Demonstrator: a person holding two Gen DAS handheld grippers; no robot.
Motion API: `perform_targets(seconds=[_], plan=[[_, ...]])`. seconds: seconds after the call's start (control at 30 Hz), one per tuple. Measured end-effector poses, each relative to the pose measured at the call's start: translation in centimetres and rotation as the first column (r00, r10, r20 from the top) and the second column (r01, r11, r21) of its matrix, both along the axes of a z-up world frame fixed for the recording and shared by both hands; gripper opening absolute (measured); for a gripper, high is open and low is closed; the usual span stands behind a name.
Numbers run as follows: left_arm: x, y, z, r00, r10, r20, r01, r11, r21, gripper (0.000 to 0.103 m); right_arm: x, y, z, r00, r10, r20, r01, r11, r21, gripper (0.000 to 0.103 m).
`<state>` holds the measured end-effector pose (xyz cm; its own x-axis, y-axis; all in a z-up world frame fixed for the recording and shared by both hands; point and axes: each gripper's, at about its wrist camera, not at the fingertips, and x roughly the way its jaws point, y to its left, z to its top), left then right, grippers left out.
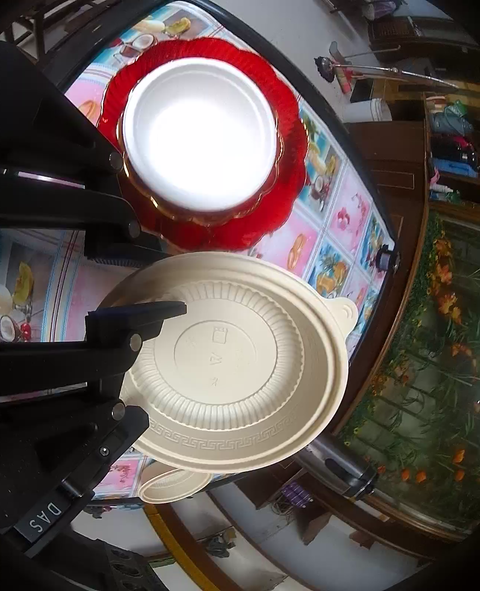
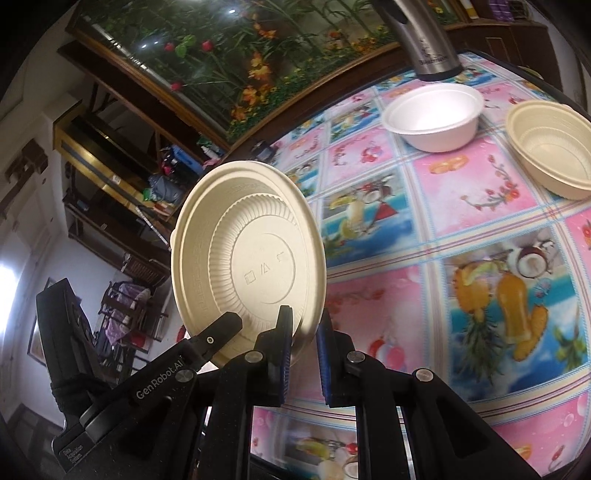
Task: Organize plates and bowls
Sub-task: 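Carry the beige ribbed bowl with both tools toward the plate stack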
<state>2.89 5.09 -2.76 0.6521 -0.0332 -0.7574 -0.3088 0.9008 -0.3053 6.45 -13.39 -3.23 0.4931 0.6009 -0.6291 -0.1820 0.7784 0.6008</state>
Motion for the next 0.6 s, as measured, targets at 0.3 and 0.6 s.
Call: perform_targets(seconds=[0.3, 0.6], plan=[[-1.7, 2.0, 0.8, 0.998, 0.045, 0.032, -0.045, 0.999, 0.008, 0.015, -0.1, 2.8, 0.5, 0.998, 0.064, 0.021, -0.064, 0.998, -0.001, 0.013], [-3.6, 3.8, 1.6, 0.993, 0.089, 0.072, -0.091, 0.996, 0.016, 0.015, -1.0, 5.2, 1.5, 0.991, 0.124, 0.049, -0.123, 0.992, -0.012, 0.013]])
